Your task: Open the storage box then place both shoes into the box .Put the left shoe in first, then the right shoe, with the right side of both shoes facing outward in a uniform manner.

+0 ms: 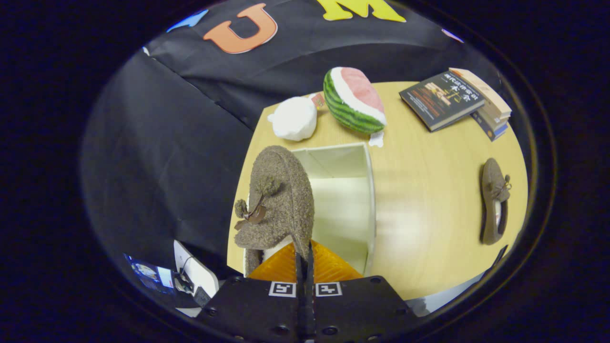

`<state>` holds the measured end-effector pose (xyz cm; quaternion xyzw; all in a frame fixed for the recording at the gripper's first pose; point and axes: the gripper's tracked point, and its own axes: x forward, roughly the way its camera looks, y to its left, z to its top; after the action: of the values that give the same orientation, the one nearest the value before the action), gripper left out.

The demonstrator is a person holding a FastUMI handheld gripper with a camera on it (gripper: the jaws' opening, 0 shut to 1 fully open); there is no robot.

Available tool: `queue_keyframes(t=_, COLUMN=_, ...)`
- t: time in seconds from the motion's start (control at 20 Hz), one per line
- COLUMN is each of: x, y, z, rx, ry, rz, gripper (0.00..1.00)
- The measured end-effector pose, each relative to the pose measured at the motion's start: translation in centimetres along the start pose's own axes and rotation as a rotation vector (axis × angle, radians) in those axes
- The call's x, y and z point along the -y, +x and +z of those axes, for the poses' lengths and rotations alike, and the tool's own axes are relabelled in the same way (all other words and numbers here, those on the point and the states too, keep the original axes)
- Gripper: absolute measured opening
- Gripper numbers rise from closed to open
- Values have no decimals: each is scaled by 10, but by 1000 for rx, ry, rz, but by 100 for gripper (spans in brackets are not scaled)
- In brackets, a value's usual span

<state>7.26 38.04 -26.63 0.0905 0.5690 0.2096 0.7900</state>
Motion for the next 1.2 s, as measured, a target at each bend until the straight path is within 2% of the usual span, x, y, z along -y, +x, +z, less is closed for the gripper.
queue_keyframes(t=0.2, x=12, y=48, z=-4, rx=-15, ry=64, rz=-148, gripper=0)
queue_keyframes(t=0.4, x=9, y=87, z=-5, rx=-65, ry=122, rz=-186, gripper=0)
queue_keyframes(t=0.8, x=23, y=140, z=-14, rx=-164, ry=101, rz=-290, gripper=1)
queue_keyframes(t=0.9, x=26, y=146, z=-17, rx=-178, ry=104, rz=-288, gripper=1)
queue_keyframes(t=1.0, x=24, y=148, z=-19, rx=-190, ry=107, rz=-274, gripper=5)
queue_keyframes(t=1.1, x=20, y=146, z=-18, rx=-193, ry=104, rz=-252, gripper=13)
queue_keyframes(t=1.2, x=12, y=140, z=-18, rx=-192, ry=90, rz=-215, gripper=33)
